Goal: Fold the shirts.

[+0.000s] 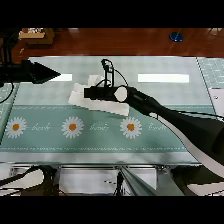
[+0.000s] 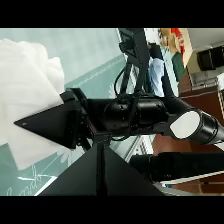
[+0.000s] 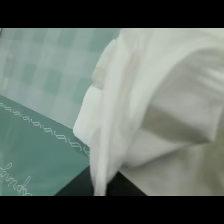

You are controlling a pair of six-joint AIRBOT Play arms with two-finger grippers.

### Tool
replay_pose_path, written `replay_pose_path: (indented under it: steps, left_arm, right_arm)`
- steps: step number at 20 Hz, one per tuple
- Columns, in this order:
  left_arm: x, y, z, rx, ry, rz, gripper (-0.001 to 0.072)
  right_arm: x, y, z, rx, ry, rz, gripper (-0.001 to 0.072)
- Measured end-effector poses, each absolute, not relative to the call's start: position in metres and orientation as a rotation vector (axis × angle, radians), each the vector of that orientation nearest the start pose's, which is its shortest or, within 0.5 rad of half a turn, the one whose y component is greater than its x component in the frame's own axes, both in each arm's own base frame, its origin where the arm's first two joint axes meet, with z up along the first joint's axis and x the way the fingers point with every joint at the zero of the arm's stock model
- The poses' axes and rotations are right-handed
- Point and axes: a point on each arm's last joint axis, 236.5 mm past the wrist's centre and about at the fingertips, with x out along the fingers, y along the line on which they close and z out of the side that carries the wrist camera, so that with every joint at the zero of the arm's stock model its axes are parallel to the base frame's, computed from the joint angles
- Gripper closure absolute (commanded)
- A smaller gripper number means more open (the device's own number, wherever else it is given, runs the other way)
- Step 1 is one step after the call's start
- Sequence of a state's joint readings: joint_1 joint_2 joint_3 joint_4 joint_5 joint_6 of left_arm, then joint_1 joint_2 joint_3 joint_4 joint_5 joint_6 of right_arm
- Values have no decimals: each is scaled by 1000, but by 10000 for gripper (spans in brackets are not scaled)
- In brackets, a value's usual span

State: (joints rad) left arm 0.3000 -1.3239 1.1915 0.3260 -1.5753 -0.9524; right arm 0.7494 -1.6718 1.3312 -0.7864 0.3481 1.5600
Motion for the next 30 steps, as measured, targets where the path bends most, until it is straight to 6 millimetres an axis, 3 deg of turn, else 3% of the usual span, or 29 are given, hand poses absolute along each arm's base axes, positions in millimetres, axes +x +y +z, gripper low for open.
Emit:
replay_pose_path:
  steps: [2,3,5,6,8,11,13,15,17,20,21,22,23,24,26,30]
  left_arm:
    - [364,-128,153,-700,942,-1017,689]
    - [363,-131,152,-695,945,-1025,689]
    - [361,-136,150,-690,950,-1035,689]
    - [360,-137,149,-689,953,-1038,689]
    - [361,-139,147,-690,954,-1035,689]
    - [362,-140,146,-690,953,-1033,689]
    - [362,-141,146,-689,952,-1034,689]
    - [362,-141,146,-689,953,-1035,688]
    - [362,-141,146,-689,953,-1035,688]
    - [362,-141,146,-689,953,-1035,688]
    - [362,-141,146,-689,953,-1035,688]
    - [362,-141,146,-689,953,-1035,688]
    - [362,-141,146,-689,953,-1035,688]
    - [362,-141,146,-689,953,-1035,689]
    - [362,-141,146,-689,953,-1035,688]
    - [362,-141,146,-688,953,-1035,688]
  right_arm:
    - [398,451,25,551,885,689,689]
    - [402,454,32,569,868,692,615]
    - [410,460,52,602,819,699,391]
    - [413,462,60,612,798,702,330]
    - [417,465,73,631,768,710,283]
    - [416,465,86,626,764,732,285]
    - [415,454,91,573,781,751,286]
    - [417,428,92,469,817,756,285]
    - [422,380,79,332,899,705,285]
    - [426,259,29,93,1131,478,286]
    - [423,219,14,55,1208,392,242]
    - [417,182,0,53,1287,315,147]
    - [409,157,-12,83,1349,268,124]
    - [400,145,-24,158,1406,251,123]
    - [388,144,-42,315,1452,269,123]
    - [376,182,-66,582,1439,352,123]
